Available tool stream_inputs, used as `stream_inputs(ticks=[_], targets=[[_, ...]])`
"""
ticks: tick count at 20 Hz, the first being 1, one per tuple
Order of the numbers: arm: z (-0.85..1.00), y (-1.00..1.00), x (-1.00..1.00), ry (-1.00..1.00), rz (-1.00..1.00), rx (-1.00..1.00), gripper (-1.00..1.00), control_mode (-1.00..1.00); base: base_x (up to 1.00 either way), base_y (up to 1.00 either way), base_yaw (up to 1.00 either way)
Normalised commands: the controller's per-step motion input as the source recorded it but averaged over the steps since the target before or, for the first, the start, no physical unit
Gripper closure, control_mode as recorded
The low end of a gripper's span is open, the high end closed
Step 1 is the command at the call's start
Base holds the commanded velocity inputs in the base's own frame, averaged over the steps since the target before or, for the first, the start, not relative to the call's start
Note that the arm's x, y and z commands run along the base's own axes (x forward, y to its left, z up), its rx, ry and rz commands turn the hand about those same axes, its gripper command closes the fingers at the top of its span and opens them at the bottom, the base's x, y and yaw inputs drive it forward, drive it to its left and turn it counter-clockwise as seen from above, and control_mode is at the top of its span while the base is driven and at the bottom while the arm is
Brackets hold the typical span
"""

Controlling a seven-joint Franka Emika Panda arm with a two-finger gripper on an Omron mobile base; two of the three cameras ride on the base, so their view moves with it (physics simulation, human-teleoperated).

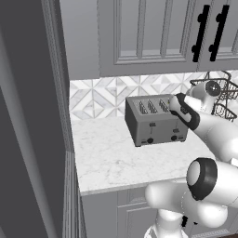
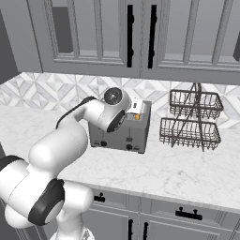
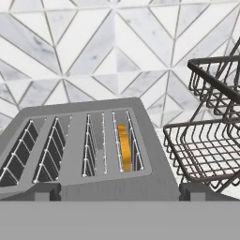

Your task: Start the toaster. Once the lever pops up, take the bread to the plate on the dining counter.

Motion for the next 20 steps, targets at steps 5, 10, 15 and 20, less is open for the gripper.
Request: stream_inputs(ticks=[5, 10, 15, 20], targets=[[0.0, 0.0, 0.0, 0.0, 0.0, 0.0, -1.0, -1.0, 0.0, 0.0, 0.0], [0.0, 0.0, 0.0, 0.0, 0.0, 0.0, -1.0, -1.0, 0.0, 0.0, 0.0], [0.0, 0.0, 0.0, 0.0, 0.0, 0.0, -1.0, -1.0, 0.0, 0.0, 0.0], [0.0, 0.0, 0.0, 0.0, 0.0, 0.0, -1.0, -1.0, 0.0, 0.0, 0.0]])
